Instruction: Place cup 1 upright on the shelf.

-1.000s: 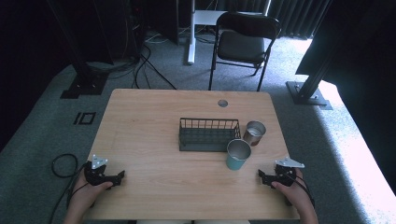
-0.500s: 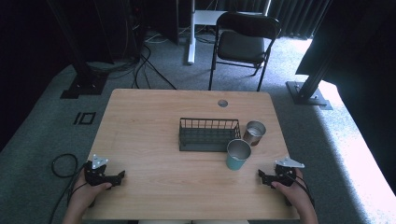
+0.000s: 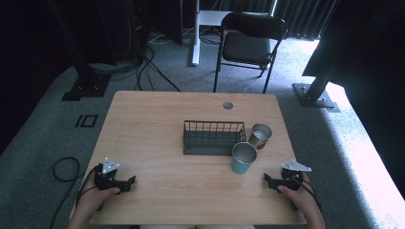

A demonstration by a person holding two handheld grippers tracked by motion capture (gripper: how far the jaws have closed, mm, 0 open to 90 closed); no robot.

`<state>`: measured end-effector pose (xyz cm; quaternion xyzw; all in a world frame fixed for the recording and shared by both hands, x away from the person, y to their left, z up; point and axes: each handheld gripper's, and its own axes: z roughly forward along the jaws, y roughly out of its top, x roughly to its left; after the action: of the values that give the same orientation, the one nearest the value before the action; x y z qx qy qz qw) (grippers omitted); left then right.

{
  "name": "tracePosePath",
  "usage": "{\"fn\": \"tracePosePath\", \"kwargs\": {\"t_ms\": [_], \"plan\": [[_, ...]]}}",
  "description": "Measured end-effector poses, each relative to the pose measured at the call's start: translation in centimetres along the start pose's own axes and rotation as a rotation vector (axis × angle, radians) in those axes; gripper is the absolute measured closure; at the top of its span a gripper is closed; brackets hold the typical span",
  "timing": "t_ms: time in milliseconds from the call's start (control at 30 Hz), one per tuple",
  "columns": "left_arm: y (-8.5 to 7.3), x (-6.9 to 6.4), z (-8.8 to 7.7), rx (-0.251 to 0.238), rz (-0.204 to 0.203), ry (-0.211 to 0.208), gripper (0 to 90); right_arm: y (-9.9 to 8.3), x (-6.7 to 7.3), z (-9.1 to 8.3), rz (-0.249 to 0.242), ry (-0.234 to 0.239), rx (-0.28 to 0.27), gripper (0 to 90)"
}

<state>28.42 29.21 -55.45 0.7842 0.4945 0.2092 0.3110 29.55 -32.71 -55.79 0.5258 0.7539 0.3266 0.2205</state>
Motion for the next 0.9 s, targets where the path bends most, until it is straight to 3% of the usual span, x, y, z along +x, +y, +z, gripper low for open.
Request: {"fn": "tracePosePath", "kwargs": {"t_ms": [300, 433, 567, 767, 900], "plan": [[1.2, -1.6, 0.8, -0.022, 0.042, -0.042, 1.6, 0.0, 0.0, 0.0, 0.0, 0.0, 0.0, 11.7], [1.6, -2.1, 1.2, -0.048, 0.029, -0.081, 1.7, 0.0, 0.0, 0.0, 0.0, 0.0, 0.0, 11.7], [1.9, -2.6, 1.5, -0.045, 0.052, -0.077, 1.7, 0.0, 0.0, 0.0, -0.001, 0.0, 0.0, 11.7], [2.7, -3.4, 1.6, -0.088, 0.064, -0.107, 1.6, 0.0, 0.0, 0.0, 0.0, 0.0, 0.0, 11.7], [3.1, -4.1, 1.7, -0.1, 0.1, -0.119, 1.7, 0.0, 0.0, 0.0, 0.0, 0.0, 0.0, 11.7]]}}
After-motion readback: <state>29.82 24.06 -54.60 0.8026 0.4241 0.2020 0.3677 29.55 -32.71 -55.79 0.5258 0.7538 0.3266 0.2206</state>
